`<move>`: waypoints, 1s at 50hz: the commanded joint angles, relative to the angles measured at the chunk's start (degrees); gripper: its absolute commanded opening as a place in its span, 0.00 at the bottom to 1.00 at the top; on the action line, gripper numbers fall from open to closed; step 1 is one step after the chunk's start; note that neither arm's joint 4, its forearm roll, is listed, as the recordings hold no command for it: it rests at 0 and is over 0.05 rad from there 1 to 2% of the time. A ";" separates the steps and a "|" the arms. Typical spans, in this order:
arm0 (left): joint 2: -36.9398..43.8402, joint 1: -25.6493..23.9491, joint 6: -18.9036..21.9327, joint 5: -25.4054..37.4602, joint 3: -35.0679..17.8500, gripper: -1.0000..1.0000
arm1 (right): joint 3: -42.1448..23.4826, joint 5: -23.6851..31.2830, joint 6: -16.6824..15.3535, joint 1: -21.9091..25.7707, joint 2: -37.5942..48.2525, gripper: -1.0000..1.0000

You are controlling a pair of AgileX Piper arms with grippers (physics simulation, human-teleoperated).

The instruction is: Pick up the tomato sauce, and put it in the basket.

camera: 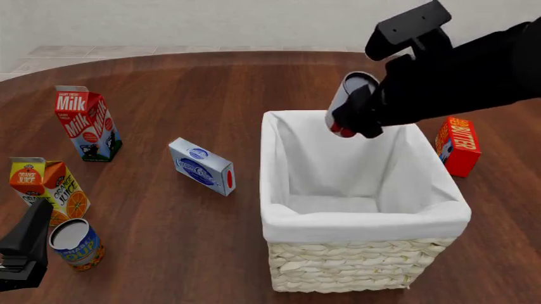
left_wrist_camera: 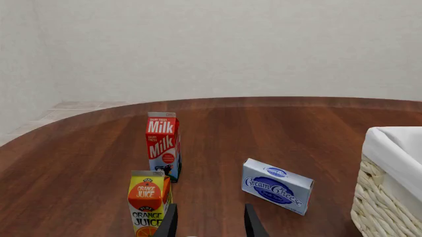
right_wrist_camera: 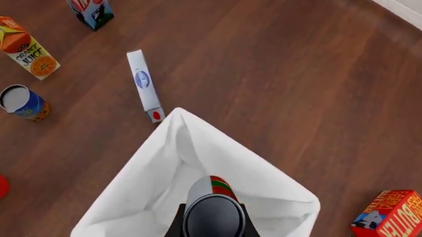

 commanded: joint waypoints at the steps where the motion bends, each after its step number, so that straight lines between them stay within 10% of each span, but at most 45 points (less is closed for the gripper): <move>1: -0.01 0.01 -0.01 0.00 0.00 1.00 | 1.57 -0.85 1.42 -0.04 0.76 0.00; 50: -0.01 0.00 0.00 0.00 0.00 1.00 | 4.69 1.83 4.08 1.06 2.13 0.00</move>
